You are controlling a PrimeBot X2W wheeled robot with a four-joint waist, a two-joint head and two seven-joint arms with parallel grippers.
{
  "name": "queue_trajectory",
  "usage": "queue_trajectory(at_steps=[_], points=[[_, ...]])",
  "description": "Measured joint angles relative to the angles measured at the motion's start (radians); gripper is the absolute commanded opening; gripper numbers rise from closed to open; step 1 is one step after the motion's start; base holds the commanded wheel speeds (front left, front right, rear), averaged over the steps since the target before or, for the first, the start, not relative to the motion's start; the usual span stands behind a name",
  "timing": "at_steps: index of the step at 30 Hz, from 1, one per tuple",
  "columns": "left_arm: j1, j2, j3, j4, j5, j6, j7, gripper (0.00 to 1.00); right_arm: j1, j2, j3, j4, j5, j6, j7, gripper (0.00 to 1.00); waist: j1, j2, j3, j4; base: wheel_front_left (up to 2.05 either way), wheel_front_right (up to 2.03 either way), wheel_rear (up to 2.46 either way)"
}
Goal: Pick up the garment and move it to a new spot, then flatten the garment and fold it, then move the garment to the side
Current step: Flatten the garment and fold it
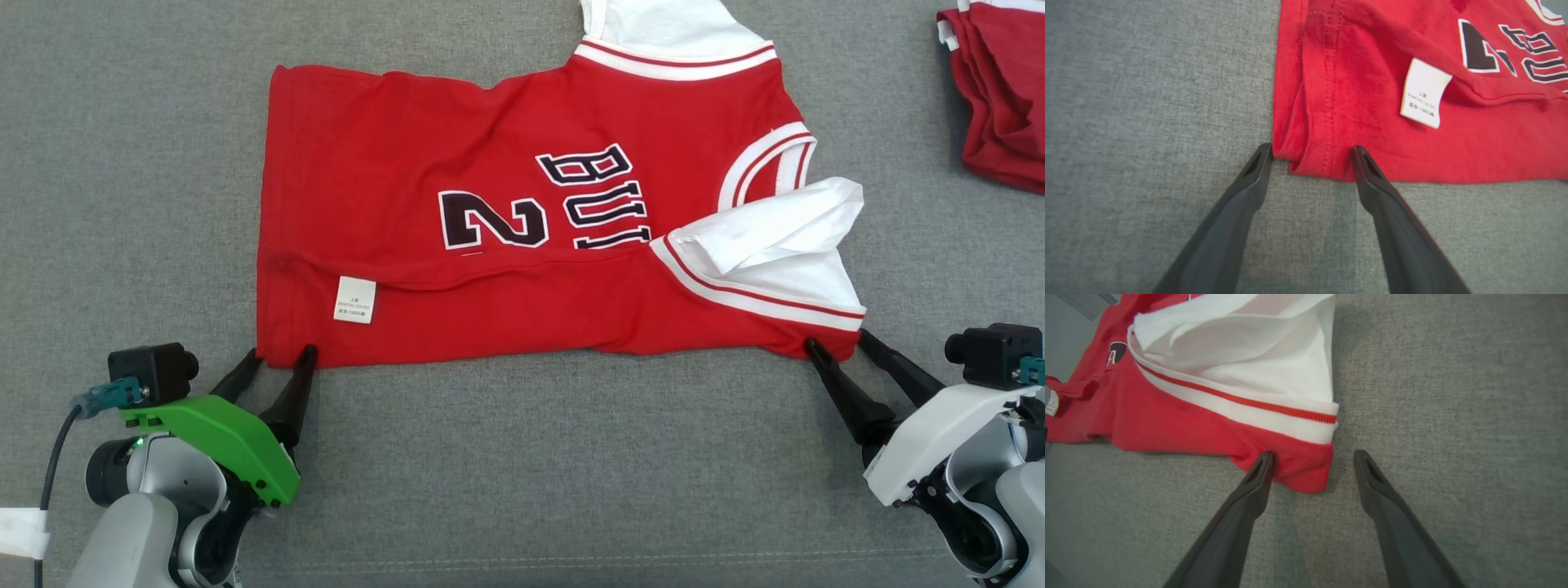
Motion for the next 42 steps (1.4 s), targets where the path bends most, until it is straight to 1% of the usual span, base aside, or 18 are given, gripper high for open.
queue_trajectory(at_steps=[7, 8, 10, 11, 12, 13, 14, 15, 20, 26, 29, 31, 35, 42], points=[[-0.016, 0.001, -0.005, 0.027, -0.003, 0.000, 0.019, 1.00, -0.005, 0.001, 0.012, 0.011, 0.000, 0.001, 0.000, 1.00, 0.0000, 0.0000, 0.001, 0.000, 0.00, 0.00, 0.00], [-0.016, 0.001, -0.005, 0.028, -0.003, 0.000, 0.019, 1.00, -0.006, 0.002, 0.013, 0.012, 0.000, 0.003, 0.000, 0.99, 0.0000, 0.0000, 0.001, 0.000, 0.00, 0.00, 0.00], [-0.019, 0.001, -0.006, 0.033, -0.003, 0.000, 0.019, 1.00, -0.006, 0.002, 0.016, 0.015, 0.000, 0.010, 0.000, 0.80, 0.0000, 0.0000, 0.000, 0.000, 0.00, 0.00, 0.00], [-0.022, 0.001, -0.007, 0.039, -0.003, 0.000, 0.019, 1.00, -0.007, 0.003, 0.020, 0.017, 0.000, 0.010, 0.000, 0.42, 0.0000, 0.0000, -0.001, 0.000, 0.00, 0.00, 0.00], [-0.024, 0.000, -0.008, 0.041, -0.003, -0.001, 0.019, 1.00, -0.008, 0.003, 0.022, 0.019, 0.000, 0.010, 0.000, 0.28, 0.0000, 0.0000, -0.002, -0.001, 0.00, 0.00, 0.00], [-0.026, -0.001, -0.008, 0.044, -0.007, -0.001, 0.019, 0.64, -0.008, 0.004, 0.025, 0.020, 0.000, 0.010, 0.000, 0.14, 0.0000, 0.0000, -0.002, -0.001, 0.00, 0.00, 0.00], [-0.028, -0.001, -0.009, 0.046, -0.009, -0.003, 0.021, 0.24, -0.008, 0.005, 0.026, 0.022, 0.000, 0.011, 0.000, 0.00, 0.0000, 0.0000, -0.003, -0.001, 0.00, 0.00, 0.00], [-0.031, -0.002, -0.010, 0.049, -0.011, -0.003, 0.022, 0.00, -0.008, 0.007, 0.028, 0.024, 0.000, 0.012, 0.000, 0.00, 0.0000, 0.0000, -0.004, -0.001, 0.00, 0.00, 0.00], [-0.045, -0.007, -0.024, 0.063, -0.021, -0.019, 0.032, 0.00, -0.014, 0.014, 0.032, 0.039, 0.007, 0.022, 0.004, 0.00, 0.0000, 0.0000, -0.013, -0.002, 0.00, 0.00, 0.00], [-0.046, 0.002, -0.022, 0.070, -0.027, -0.021, 0.053, 0.00, -0.023, 0.010, 0.024, 0.049, 0.032, 0.032, 0.010, 0.00, 0.0000, 0.0000, -0.035, -0.002, 0.00, 0.00, 0.00], [-0.044, 0.022, -0.024, 0.069, -0.033, -0.029, 0.075, 0.00, -0.030, -0.010, 0.016, 0.048, 0.035, 0.037, 0.024, 0.00, 0.0000, 0.0000, -0.047, -0.002, 0.00, 0.00, 0.00], [-0.042, 0.038, -0.025, 0.067, -0.033, -0.030, 0.090, 0.00, -0.029, -0.023, 0.009, 0.047, 0.055, 0.043, 0.037, 0.00, 0.0000, 0.0000, -0.056, -0.003, 0.00, 0.00, 0.00], [-0.030, 0.054, -0.025, 0.046, -0.039, -0.033, 0.107, 0.00, -0.028, -0.035, -0.002, 0.026, 0.095, 0.045, 0.064, 0.00, 0.0000, 0.0000, -0.073, -0.002, 0.00, 0.00, 0.00], [0.015, 0.057, -0.024, -0.007, -0.052, -0.033, 0.116, 0.00, 0.000, -0.059, -0.011, -0.006, 0.132, 0.045, 0.090, 0.00, 0.0000, 0.0000, -0.084, -0.001, 0.00, 0.00, 0.00]])
